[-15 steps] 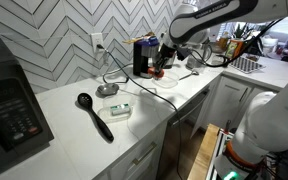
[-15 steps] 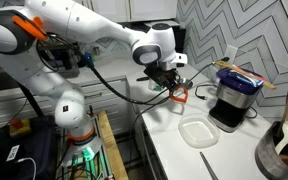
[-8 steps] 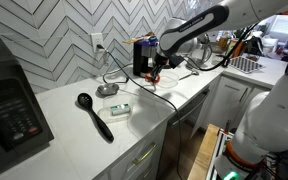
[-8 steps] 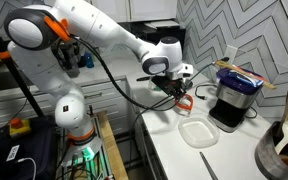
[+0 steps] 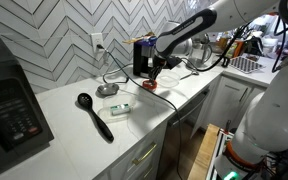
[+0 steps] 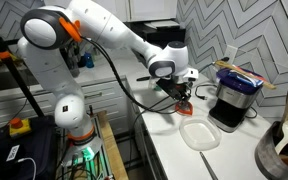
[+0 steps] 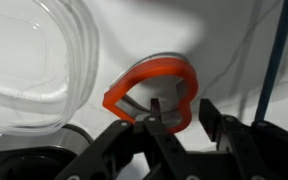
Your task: Remove the cookie cutter from the clear bowl on the right and put it on the counter.
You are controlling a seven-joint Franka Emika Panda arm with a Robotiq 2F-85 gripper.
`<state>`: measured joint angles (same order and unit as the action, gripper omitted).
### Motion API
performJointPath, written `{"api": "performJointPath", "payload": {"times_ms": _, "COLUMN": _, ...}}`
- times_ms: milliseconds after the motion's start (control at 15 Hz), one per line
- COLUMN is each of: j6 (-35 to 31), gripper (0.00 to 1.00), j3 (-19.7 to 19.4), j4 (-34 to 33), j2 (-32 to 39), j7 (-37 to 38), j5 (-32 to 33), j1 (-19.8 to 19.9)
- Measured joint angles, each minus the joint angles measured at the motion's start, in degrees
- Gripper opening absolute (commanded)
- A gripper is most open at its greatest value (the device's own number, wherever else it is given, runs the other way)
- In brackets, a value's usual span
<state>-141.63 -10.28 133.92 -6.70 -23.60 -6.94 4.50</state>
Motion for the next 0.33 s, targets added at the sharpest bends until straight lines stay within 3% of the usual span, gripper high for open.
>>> {"api": "performJointPath", "payload": {"times_ms": 200, "j6": 1.56, "gripper": 0.99, "j3": -0.59, "j4": -0.83, "j2": -2.22, "j7": -0.04, "j5": -4.54, "j1": 0.28}}
{"api": "performJointPath", "payload": {"times_ms": 267, "j6": 4.29, "gripper": 1.00, "j3": -1.14, "j4": -1.22, "j2": -4.15, "j7": -0.04, "j5": -6.21, "j1": 0.54}}
{"api": "performJointPath", "payload": {"times_ms": 333, "j6": 8.51, "gripper": 0.91, "j3": -1.93, "j4": -1.69, "j2": -6.48, "j7": -0.11, "j5": -7.51, "j1": 0.89}}
